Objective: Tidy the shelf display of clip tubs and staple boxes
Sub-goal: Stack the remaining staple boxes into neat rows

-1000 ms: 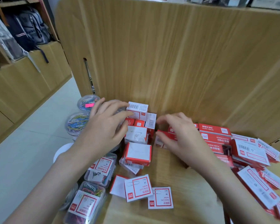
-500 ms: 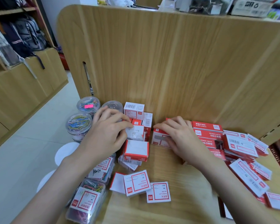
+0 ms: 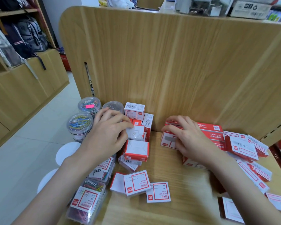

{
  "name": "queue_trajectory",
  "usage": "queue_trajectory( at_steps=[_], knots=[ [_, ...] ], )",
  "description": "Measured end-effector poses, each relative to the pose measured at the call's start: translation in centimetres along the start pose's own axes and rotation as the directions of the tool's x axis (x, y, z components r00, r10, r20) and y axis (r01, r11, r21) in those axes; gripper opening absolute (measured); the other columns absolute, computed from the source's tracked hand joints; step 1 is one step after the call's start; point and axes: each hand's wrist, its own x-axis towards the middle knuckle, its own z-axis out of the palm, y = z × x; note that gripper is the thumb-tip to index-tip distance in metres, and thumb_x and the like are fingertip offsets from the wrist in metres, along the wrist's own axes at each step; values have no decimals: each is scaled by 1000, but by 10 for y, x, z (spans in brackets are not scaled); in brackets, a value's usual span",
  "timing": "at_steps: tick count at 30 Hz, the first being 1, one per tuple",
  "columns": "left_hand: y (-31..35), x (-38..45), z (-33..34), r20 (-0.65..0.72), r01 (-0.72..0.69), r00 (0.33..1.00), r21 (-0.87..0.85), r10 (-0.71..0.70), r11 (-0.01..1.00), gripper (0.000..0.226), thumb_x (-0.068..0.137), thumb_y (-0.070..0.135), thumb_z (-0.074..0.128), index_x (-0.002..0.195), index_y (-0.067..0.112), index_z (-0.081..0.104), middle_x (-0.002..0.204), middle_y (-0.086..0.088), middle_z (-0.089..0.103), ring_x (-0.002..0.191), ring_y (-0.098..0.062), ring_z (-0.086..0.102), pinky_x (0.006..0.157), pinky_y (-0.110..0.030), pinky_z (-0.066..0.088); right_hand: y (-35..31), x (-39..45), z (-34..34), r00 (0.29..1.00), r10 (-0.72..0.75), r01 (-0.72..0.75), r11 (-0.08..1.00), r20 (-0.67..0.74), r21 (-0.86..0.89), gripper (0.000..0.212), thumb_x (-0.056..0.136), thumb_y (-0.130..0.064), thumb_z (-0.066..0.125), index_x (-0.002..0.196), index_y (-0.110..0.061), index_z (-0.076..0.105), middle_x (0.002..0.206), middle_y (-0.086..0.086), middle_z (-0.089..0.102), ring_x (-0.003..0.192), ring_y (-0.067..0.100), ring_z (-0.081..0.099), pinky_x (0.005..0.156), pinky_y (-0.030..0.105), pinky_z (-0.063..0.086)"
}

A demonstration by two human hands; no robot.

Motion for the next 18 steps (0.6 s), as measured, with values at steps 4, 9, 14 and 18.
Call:
queue_trajectory(
  at_steps=[4, 9, 14, 18],
  knots=[
    [0, 0, 0, 2, 8, 1000, -14, -8, 1000, 32, 82, 24, 40, 88, 19, 71, 91, 11, 65, 96, -11, 46, 103, -35, 18, -2, 2, -2, 999, 35, -33, 995, -17, 96, 47, 71, -11, 50, 117, -16, 54, 121, 11, 51, 105, 29, 50, 92, 42, 43],
    [0, 1, 1, 1, 5, 1000, -8, -5, 1000, 32, 82, 24, 40, 86, 19, 71, 90, 11, 65, 96, -11, 47, 104, -36, 18, -5, 2, -9, 987, 67, -31, 970, -144, 241, 29, 85, -19, 46, 108, -10, 60, 114, 8, 55, 106, 17, 46, 95, 22, 32],
    [-2, 3, 0, 20, 12, 1000, -16, -12, 1000, 34, 82, 25, 38, 86, 19, 71, 90, 11, 65, 95, -9, 46, 103, -34, 16, -18, 3, -17, 1000, -20, 27, 925, -22, 378, 30, 82, -39, 51, 98, -17, 64, 100, -3, 63, 94, 13, 53, 86, 17, 36],
    [-3, -1, -2, 59, 10, 998, -30, -8, 1000, 36, 82, 30, 37, 93, 20, 70, 95, 12, 65, 94, -5, 47, 103, -33, 16, -42, 3, -13, 997, -46, 7, 838, 59, 545, 39, 72, -51, 64, 99, -24, 63, 101, -8, 63, 96, 9, 56, 82, 22, 42]
  ],
)
